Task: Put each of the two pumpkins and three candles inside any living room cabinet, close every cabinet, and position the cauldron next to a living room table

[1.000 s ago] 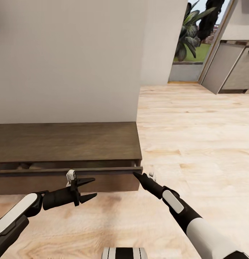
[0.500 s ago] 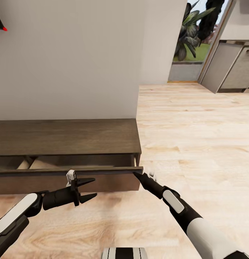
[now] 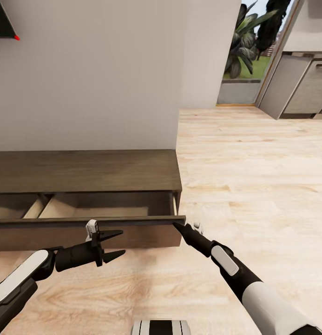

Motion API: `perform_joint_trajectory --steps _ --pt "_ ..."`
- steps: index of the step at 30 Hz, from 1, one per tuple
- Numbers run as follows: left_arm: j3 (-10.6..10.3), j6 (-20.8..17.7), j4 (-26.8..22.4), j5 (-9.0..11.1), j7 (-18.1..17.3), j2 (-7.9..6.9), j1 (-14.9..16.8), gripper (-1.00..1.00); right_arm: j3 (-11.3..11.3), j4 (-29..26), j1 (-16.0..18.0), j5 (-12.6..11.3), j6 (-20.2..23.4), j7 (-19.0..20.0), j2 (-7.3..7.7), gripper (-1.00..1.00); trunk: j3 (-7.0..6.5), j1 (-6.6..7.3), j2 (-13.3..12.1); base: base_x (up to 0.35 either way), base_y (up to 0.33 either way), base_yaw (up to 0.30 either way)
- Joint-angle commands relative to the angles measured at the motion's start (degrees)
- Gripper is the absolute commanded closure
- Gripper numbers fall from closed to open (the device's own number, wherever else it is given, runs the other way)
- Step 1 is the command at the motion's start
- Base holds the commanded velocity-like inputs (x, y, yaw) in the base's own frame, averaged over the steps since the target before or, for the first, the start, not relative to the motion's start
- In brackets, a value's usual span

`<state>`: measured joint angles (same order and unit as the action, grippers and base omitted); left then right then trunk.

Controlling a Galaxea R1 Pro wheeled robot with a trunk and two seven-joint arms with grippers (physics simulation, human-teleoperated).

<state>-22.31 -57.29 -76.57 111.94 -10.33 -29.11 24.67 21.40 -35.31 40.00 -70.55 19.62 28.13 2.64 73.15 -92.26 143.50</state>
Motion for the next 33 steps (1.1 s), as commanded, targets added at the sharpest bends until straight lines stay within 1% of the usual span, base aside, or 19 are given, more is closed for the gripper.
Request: perform_joint_trajectory --steps 1,19,33 --pt "-0.10 0.00 0.01 -0.38 -0.57 -0.06 0.03 -1.00 -3.82 -0.02 0.07 -1.17 0.25 0.17 0.42 1.00 0.04 0.03 0.02 -0.091 0.000 0.000" --pt "-0.11 -0.01 0.01 -0.38 -0.57 -0.07 0.03 -1.00 -3.83 -0.02 0.07 -1.17 0.25 0.17 0.43 1.00 0.04 0.03 0.02 -0.049 0.000 0.000" --pt "-0.10 -0.01 0.01 -0.36 -0.57 -0.07 0.03 -1.00 -3.83 -0.02 0.07 -1.17 0.28 0.26 0.44 1.00 0.04 0.03 0.02 -0.004 0.000 0.000"
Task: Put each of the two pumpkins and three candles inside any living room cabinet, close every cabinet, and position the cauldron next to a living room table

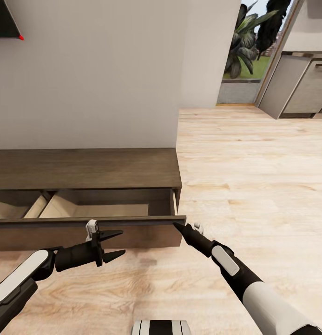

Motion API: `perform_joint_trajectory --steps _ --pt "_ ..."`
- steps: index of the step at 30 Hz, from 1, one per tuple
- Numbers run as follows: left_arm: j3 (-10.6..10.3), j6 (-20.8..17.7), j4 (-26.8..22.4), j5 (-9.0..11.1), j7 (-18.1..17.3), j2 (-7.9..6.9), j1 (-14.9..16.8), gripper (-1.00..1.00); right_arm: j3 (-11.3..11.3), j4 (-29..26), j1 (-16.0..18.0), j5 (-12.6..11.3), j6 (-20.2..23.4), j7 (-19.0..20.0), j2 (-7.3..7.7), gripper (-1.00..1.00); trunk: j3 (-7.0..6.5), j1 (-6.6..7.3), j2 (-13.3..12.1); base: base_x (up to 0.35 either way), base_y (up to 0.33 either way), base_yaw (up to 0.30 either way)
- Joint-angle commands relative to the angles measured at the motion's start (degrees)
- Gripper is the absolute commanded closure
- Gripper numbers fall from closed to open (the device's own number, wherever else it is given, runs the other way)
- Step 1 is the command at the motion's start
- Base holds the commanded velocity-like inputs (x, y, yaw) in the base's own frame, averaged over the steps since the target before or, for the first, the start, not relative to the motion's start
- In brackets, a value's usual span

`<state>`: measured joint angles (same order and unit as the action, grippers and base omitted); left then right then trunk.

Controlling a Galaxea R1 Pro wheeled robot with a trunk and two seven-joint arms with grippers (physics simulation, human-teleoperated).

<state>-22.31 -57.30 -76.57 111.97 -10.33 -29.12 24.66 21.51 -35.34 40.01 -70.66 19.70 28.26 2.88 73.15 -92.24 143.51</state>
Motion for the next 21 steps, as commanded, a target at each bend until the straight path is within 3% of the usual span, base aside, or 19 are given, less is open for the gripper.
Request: perform_joint_trajectory --steps 1,21 --pt "-0.10 0.00 0.01 -0.37 -0.57 -0.06 0.03 -1.00 -3.93 0.01 0.07 -1.06 0.20 0.13 0.20 1.00 0.04 0.01 0.02 0.000 0.000 0.000" --pt "-0.07 0.00 0.01 -0.35 -0.57 -0.06 0.03 -1.00 -3.93 -0.07 0.07 -1.04 0.16 0.12 0.11 1.00 0.04 0.01 0.02 -0.069 0.000 0.000"
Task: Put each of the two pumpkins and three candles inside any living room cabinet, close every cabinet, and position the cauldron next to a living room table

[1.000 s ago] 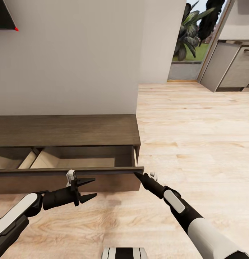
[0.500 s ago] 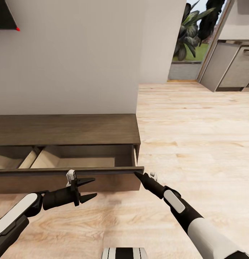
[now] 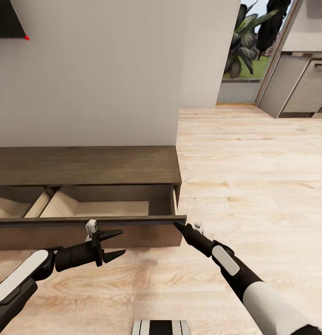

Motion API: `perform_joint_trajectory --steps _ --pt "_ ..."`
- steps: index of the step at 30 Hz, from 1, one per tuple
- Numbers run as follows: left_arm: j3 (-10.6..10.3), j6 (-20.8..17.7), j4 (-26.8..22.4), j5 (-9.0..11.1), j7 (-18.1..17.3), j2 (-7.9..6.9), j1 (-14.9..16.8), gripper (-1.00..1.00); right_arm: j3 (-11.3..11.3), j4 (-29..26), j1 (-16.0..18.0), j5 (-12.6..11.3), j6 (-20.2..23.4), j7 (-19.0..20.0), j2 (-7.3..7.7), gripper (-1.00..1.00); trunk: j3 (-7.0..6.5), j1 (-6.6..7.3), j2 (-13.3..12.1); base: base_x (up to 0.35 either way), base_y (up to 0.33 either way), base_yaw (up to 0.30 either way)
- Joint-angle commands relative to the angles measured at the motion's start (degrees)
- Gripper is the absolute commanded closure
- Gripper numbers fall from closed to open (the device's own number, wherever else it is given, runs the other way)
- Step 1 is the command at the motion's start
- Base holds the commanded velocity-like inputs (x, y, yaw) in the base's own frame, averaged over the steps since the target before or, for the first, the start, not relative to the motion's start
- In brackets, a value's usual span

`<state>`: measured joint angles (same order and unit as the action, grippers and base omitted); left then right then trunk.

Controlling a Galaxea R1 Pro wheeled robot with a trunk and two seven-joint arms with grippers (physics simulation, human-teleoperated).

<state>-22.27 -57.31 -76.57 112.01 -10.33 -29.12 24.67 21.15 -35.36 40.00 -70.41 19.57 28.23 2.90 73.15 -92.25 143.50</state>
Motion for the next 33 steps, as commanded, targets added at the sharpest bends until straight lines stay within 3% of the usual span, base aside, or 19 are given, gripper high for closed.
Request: perform_joint_trajectory --steps 1,33 --pt "-0.10 0.02 0.02 -0.39 -0.57 -0.06 0.03 -1.00 -3.57 -0.05 0.08 -1.28 0.29 0.16 0.09 1.00 0.04 0.02 0.02 -0.013 0.000 0.000" --pt "-0.05 0.01 0.01 -0.39 -0.57 -0.06 0.01 -1.00 -3.57 -0.05 0.08 -1.31 0.29 0.16 0.11 1.00 0.04 0.02 0.02 -0.032 0.000 0.000"
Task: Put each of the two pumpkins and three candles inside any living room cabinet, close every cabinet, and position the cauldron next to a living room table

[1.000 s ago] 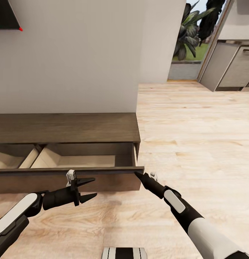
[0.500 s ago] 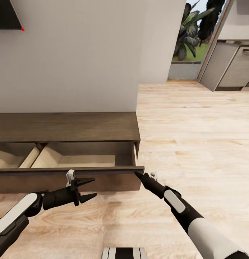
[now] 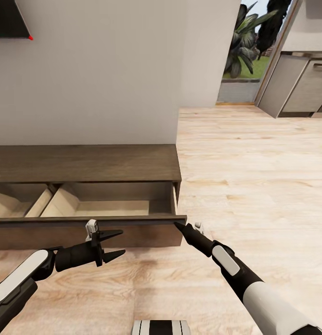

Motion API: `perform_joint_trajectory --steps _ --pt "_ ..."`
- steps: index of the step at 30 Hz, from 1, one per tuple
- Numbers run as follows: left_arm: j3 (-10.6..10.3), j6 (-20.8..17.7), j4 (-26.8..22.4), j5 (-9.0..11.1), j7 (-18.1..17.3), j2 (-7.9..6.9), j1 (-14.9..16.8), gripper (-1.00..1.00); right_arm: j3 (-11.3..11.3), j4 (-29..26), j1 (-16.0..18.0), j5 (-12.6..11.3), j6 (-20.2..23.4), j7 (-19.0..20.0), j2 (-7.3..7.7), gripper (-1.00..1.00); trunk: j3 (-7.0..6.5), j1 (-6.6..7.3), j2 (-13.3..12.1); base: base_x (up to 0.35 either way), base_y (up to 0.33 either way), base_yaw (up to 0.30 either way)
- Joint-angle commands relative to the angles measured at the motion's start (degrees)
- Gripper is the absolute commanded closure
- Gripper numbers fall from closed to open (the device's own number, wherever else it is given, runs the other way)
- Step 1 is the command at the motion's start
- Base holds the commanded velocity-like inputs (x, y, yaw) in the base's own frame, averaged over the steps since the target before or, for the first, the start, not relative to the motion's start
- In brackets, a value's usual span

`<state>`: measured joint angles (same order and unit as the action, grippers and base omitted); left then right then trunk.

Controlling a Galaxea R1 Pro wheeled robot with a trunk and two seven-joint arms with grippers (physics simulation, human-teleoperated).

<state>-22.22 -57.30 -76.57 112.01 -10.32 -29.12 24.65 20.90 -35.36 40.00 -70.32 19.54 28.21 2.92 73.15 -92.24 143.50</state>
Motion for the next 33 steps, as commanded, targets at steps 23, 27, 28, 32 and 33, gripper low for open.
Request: perform_joint_trajectory --steps 23,27,28,32,33 --pt "-0.12 0.00 0.02 -0.39 -0.57 -0.06 0.04 -1.00 -3.32 -0.05 0.08 -1.40 0.33 0.18 0.11 1.00 0.04 0.02 0.02 -0.049 -0.003 0.000" --pt "-0.11 0.00 0.02 -0.39 -0.57 -0.06 0.02 -1.00 -3.32 -0.01 0.08 -1.40 0.33 0.18 0.10 1.00 0.04 0.02 0.02 -0.007 0.000 0.000" --pt "-0.11 0.00 0.02 -0.39 -0.57 -0.06 0.03 -1.00 -3.32 -0.04 0.08 -1.40 0.33 0.18 0.10 1.00 0.04 0.02 0.02 -0.001 0.000 0.000" --pt "-0.11 0.00 0.02 -0.39 -0.57 -0.06 0.05 -1.00 -3.32 -0.05 0.08 -1.40 0.33 0.18 0.08 1.00 0.04 0.02 0.02 0.000 0.000 0.000" --pt "-0.11 0.00 0.02 -0.39 -0.57 -0.06 0.05 -1.00 -3.32 -0.04 0.08 -1.40 0.33 0.18 0.08 1.00 0.04 0.02 0.02 -0.015 0.000 0.000"
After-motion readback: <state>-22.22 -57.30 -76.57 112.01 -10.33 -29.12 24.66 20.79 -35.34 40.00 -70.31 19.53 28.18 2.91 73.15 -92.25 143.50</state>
